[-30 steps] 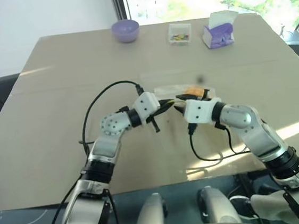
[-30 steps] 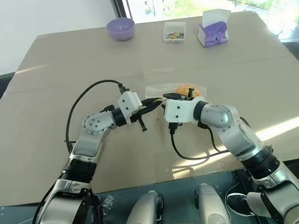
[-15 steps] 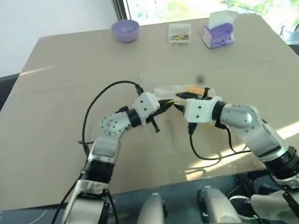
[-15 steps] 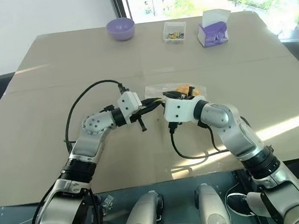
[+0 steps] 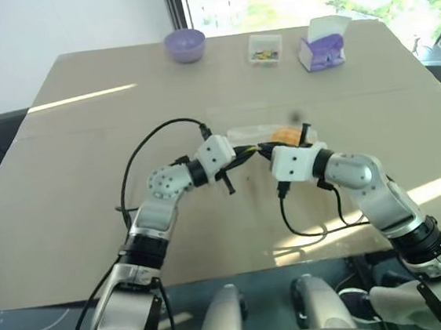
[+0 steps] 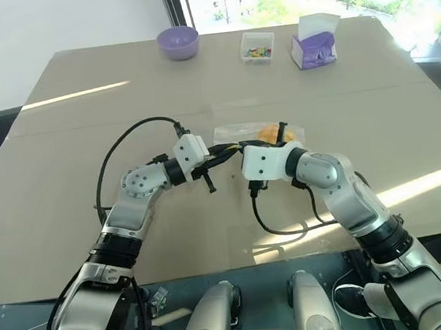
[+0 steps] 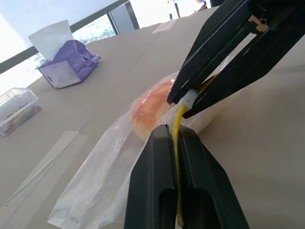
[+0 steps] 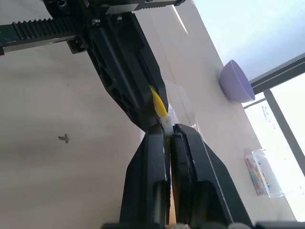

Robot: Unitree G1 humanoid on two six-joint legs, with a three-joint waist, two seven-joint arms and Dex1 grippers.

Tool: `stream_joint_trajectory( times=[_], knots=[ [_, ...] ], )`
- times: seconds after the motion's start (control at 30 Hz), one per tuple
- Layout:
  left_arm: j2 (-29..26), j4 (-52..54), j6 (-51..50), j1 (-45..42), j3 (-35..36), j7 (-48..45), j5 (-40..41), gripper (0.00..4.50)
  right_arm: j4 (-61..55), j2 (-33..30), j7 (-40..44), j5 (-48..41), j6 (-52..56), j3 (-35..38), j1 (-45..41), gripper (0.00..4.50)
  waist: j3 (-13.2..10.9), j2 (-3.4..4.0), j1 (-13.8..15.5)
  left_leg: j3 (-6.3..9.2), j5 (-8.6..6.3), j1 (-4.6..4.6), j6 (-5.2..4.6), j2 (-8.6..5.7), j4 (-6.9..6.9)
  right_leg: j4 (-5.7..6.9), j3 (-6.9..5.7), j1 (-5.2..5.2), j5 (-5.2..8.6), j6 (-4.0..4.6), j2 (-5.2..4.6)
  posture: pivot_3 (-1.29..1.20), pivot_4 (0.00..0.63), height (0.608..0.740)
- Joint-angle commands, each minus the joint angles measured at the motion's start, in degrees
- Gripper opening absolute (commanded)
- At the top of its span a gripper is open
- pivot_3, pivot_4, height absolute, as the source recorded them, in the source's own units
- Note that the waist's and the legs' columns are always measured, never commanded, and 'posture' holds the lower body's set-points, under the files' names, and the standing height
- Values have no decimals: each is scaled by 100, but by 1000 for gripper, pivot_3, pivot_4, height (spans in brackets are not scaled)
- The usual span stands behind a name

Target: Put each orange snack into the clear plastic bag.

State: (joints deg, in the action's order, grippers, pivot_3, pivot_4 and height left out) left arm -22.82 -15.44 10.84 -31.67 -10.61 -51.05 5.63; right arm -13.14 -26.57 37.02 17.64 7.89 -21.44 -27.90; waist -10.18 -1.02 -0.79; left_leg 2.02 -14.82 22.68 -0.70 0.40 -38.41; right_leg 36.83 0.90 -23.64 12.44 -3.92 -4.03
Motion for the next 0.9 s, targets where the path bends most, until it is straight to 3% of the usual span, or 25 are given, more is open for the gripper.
stream_joint_trajectory(
  times=[0.03, 0.9],
  knots=[
    [-34, 18, 106, -102, 71, 41, -51, 0, -194, 10, -33, -31, -111, 177, -105, 49, 0, 0, 0, 0, 0, 0, 0, 0, 0, 0, 0, 0, 0, 0, 0, 0, 150, 740],
    [-254, -307, 236, -173, 57, 120, -144, 0, -370, -991, -198, -67, 120, 980, 746, 49, 0, 0, 7, -1, 0, 2, 0, 0, 0, -2, 0, 0, 0, 0, 0, 0, 150, 740]
  ],
)
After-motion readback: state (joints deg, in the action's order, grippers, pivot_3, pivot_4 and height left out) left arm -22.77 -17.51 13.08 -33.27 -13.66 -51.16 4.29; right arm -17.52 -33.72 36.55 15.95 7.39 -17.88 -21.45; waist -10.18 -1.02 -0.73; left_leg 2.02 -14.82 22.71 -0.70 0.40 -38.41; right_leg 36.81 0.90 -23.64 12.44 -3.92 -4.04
